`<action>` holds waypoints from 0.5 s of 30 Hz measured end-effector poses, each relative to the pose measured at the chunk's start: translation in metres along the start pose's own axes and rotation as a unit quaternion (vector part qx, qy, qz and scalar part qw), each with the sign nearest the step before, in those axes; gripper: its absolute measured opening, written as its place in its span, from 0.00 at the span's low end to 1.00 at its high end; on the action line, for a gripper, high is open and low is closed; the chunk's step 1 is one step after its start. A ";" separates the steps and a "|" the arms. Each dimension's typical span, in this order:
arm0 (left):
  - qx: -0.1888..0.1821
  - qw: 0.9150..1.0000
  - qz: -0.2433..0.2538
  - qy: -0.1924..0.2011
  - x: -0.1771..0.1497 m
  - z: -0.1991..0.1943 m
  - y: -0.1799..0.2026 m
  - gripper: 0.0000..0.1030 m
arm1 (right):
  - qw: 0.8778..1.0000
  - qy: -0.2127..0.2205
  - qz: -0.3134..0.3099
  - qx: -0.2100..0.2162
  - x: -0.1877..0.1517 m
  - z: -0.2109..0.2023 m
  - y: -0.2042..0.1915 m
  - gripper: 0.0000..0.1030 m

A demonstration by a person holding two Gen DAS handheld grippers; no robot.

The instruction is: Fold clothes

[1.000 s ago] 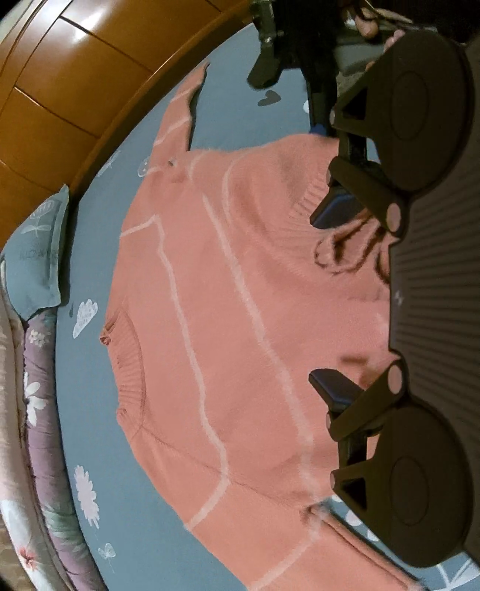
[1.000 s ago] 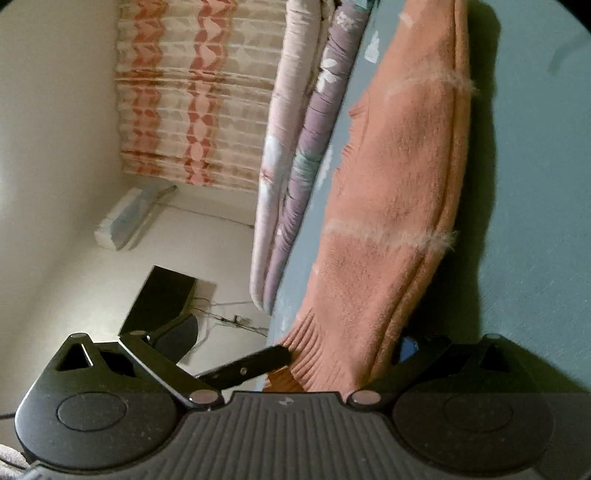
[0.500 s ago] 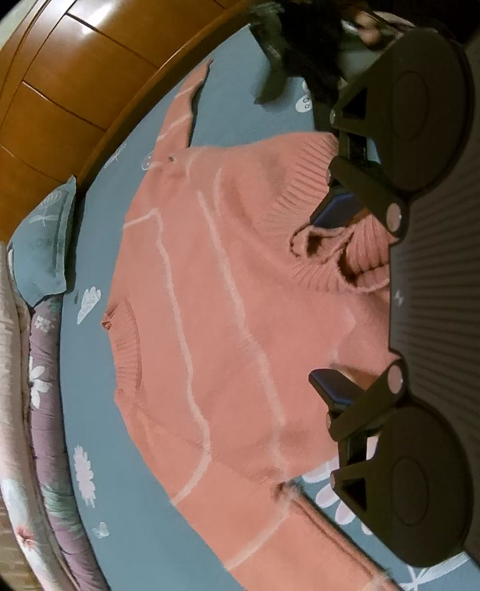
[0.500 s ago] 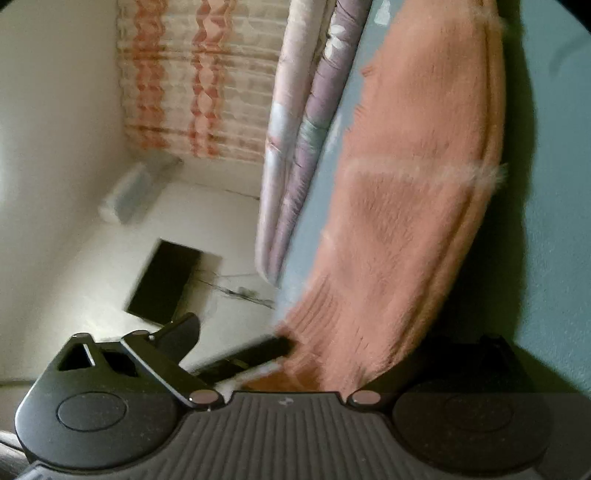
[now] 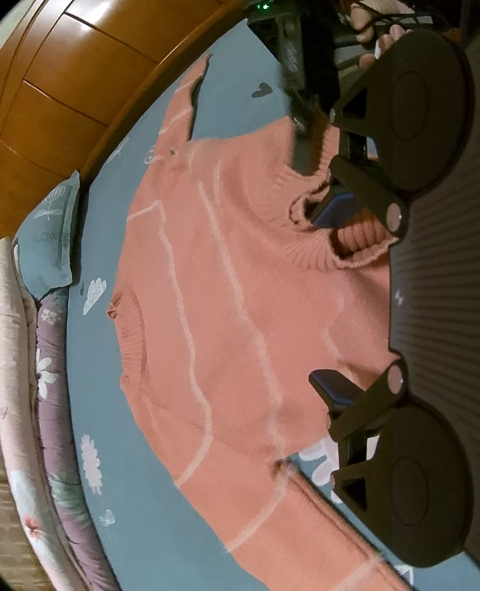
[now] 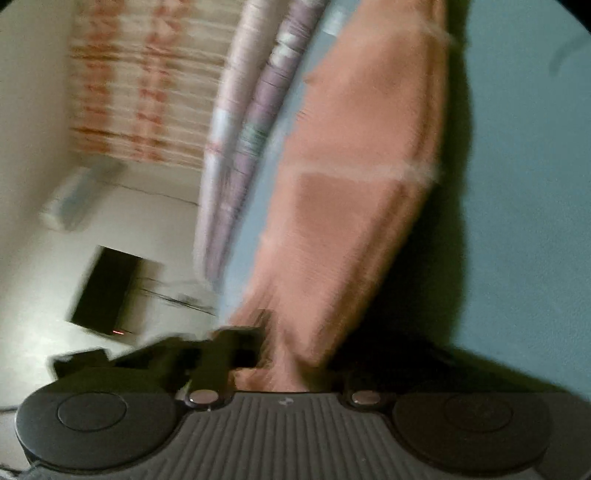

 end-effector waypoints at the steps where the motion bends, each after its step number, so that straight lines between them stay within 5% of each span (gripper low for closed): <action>1: 0.001 1.000 0.003 0.002 0.000 -0.002 0.000 0.82 | 1.000 -0.001 -0.002 -0.014 0.000 -0.005 0.001 0.11; 9: -0.009 1.000 0.009 -0.005 -0.004 -0.005 0.002 0.82 | 0.990 -0.001 -0.088 -0.107 0.010 -0.091 -0.041 0.11; 15: -0.015 1.000 0.019 -0.015 -0.009 -0.001 0.013 0.82 | 0.958 -0.079 -0.161 -0.223 0.013 -0.149 -0.046 0.11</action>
Point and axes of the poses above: each gripper's, at about its wrist camera, not at the fingertips, and z roughly the way its jaws point, y to its right, x to its top, the point moved 10 cm from there along z, roughly the way its jaws point, and after that the axes turned 11 degrees about x, right-handed, at the moved point
